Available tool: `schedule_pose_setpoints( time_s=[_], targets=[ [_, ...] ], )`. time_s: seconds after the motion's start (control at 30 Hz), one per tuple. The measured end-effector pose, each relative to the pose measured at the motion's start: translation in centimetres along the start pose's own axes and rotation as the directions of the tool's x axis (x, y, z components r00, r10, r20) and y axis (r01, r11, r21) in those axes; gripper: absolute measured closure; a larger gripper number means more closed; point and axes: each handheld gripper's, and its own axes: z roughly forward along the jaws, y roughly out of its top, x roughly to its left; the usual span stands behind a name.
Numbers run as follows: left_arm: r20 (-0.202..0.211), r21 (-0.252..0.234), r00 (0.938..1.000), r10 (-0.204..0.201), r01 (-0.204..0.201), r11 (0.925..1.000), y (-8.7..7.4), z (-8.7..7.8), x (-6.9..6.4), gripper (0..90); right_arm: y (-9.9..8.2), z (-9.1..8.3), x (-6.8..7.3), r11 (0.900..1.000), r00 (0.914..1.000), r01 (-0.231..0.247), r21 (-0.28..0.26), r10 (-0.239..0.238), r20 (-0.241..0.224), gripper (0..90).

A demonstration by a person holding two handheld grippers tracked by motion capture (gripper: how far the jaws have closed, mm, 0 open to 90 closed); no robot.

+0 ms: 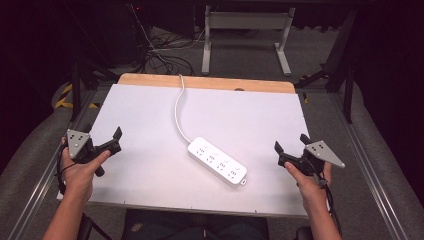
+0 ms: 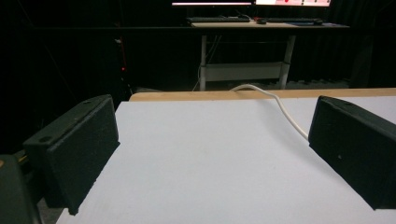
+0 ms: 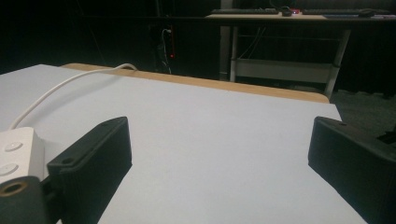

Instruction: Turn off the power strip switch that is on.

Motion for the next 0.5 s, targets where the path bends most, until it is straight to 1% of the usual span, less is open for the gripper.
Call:
schedule_pose_setpoints(
  time_s=[0.1,0.4,0.47,0.5],
  targets=[
    [-0.003,-0.001,1.0000,-0.001,0.001,1.0000,-0.02,-0.10,-0.01,2.3,0.03,-0.07,0.04,1.0000,1.0000,0.000,-0.003,0.000,-0.006,7.2],
    [-0.001,-0.002,1.0000,-0.008,0.008,1.0000,-0.01,-0.01,0.07,2.6,0.01,-0.10,-0.02,1.0000,1.0000,-0.005,0.002,0.005,-0.002,7.3],
    [0.003,-0.001,1.0000,-0.003,0.003,1.0000,0.01,0.02,0.04,2.6,-0.01,-0.14,-0.06,0.9999,0.9999,-0.011,0.003,0.011,0.001,8.9],
    [0.005,-0.001,1.0000,-0.005,0.005,1.0000,0.01,0.04,0.01,2.6,-0.02,-0.18,-0.06,0.9999,0.9999,-0.015,0.005,0.015,0.000,11.4]
  ],
)
